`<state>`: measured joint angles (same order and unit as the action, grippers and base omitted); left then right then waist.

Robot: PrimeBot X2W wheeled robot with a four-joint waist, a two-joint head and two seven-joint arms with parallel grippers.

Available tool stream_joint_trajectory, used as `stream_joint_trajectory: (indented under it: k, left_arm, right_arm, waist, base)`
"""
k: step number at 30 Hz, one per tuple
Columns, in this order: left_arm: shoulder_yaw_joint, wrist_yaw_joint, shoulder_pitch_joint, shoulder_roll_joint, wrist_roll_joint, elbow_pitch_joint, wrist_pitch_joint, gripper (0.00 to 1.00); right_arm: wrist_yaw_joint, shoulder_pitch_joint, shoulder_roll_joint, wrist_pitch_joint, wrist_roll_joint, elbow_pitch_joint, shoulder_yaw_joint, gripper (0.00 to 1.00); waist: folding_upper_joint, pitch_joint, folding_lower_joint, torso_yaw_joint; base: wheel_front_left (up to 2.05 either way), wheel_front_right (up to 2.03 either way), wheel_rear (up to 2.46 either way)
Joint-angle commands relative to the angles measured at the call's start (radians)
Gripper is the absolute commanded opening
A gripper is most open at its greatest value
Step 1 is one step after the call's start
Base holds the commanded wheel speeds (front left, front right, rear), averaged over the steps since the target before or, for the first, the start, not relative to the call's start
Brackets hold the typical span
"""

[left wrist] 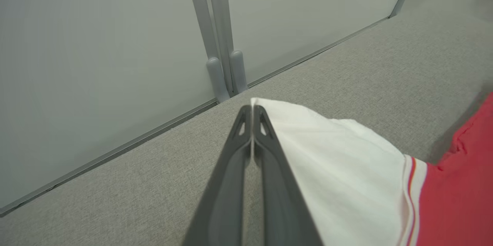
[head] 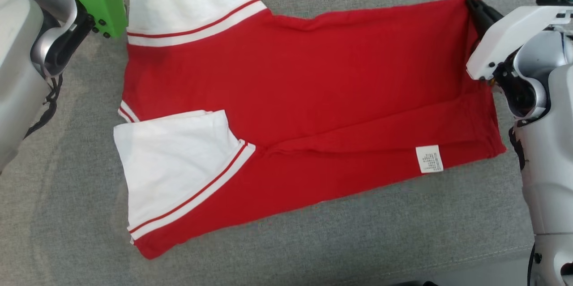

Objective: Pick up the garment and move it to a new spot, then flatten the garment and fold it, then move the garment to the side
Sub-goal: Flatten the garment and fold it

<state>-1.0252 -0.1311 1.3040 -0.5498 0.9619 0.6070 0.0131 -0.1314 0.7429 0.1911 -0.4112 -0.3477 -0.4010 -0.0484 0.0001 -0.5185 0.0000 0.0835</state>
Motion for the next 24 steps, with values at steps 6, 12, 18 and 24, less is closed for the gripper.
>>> stream_joint_trajectory:
  k: [6, 12, 18, 24]
  left_arm:
    - [0.021, 0.001, 0.048, 0.019, 0.014, 0.024, -0.134, 0.00]
    - [0.005, 0.001, -0.039, 0.043, 0.098, -0.002, -0.169, 0.00]
    - [0.001, 0.001, -0.162, 0.006, 0.176, -0.090, -0.202, 0.00]
    - [0.011, 0.028, -0.305, -0.045, 0.228, -0.207, -0.230, 0.00]
  right_arm:
    - [0.001, 0.040, 0.030, 0.063, -0.036, 0.007, -0.024, 0.00]
    - [0.001, -0.054, 0.058, 0.073, -0.076, 0.032, -0.032, 0.00]
    - [0.001, -0.182, 0.090, 0.123, -0.113, 0.105, -0.028, 0.00]
    - [0.001, -0.262, 0.100, 0.215, -0.139, 0.138, -0.026, 0.00]
  waist:
    - [-0.0001, 0.027, 0.0000, -0.012]
    - [-0.0001, 0.085, 0.0000, -0.047]
    - [-0.0001, 0.124, 0.0000, -0.089]
    - [-0.0001, 0.141, 0.0000, -0.109]
  base:
    - [0.00, 0.00, 0.00]
    - [0.00, 0.00, 0.00]
    - [0.00, 0.00, 0.00]
    - [0.00, 0.00, 0.00]
